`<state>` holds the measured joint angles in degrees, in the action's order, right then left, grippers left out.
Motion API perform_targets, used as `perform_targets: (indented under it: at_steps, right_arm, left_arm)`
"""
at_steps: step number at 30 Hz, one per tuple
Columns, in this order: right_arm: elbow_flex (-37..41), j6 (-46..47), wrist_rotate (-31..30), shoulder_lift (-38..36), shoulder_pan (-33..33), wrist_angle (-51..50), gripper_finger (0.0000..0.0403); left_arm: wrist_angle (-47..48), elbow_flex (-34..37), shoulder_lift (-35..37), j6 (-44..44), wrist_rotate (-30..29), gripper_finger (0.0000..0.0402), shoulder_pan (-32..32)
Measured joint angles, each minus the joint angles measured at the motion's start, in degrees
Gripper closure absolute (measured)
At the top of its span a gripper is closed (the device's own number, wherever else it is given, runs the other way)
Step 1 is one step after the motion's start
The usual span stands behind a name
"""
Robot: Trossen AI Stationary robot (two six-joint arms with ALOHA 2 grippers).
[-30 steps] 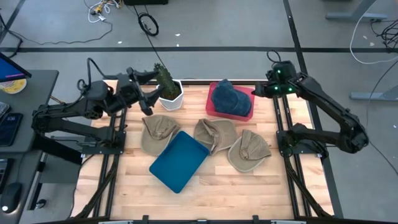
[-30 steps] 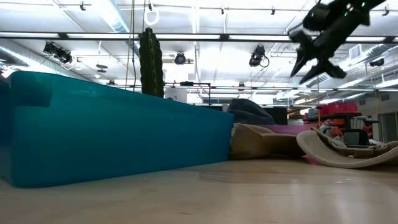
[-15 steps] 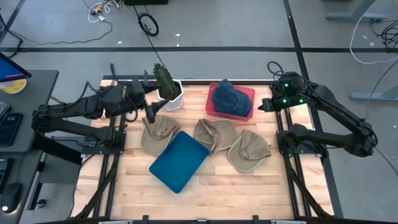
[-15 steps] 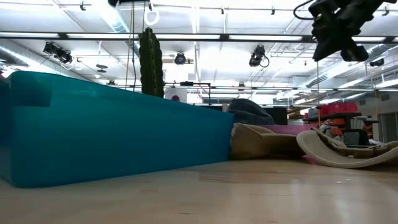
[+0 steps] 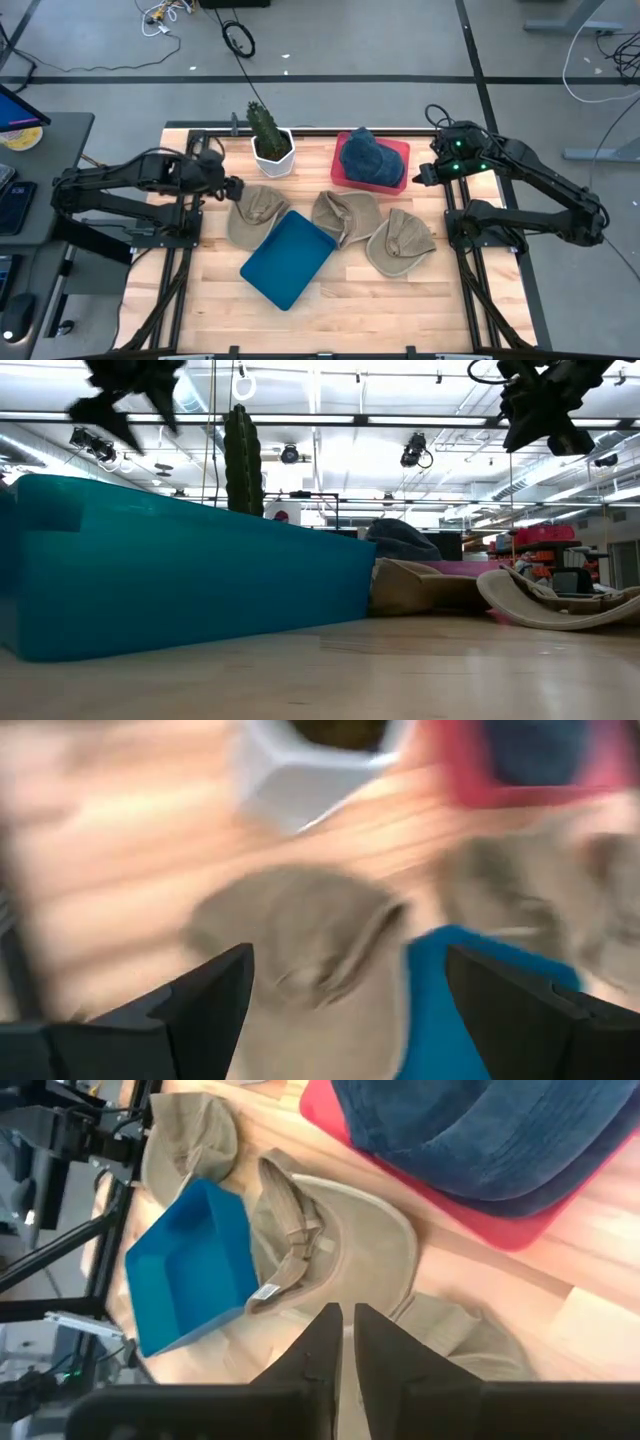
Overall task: Pick & Place hat
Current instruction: Put the left brown cap into the blue bin
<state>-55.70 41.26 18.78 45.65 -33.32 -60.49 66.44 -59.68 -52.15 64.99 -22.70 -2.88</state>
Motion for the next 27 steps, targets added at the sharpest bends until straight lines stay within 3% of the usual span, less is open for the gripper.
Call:
perform_targets:
  at_steps: [3, 6, 12, 18, 24, 27]
  right_arm:
    - [0.00, -0.10, -1.37, 0.30, 0.40, 0.06, 0.0356]
    - [0.00, -0.17, -1.83, 1.02, 0.80, 0.35, 0.0331]
    - [0.00, -1.23, -1.92, 2.71, 1.87, 2.06, 0.0262]
    - [0.00, -1.25, -4.81, 3.04, 2.78, 2.27, 0.0209]
    - [0.00, -1.26, -4.85, 3.04, 4.04, 2.27, 0.0193]
    - [0.00, -1.27, -4.85, 3.04, 4.93, 2.27, 0.0193]
  left_arm:
    - [7.09, 0.00, -0.84, 6.80, -0.11, 0.0071, -1.25]
    - [8.75, 0.04, -2.00, 7.74, -0.13, 0.0071, -2.98]
    - [7.68, 0.04, -6.65, 4.75, 0.13, 0.0071, -5.76]
    - [5.62, 0.04, -12.79, -1.10, 4.78, 0.0071, -6.80]
    - [4.07, 0.14, -18.05, -5.62, 6.37, 0.0071, -7.71]
    - [-1.05, 3.42, -18.35, -5.82, 9.67, 0.0072, -8.66]
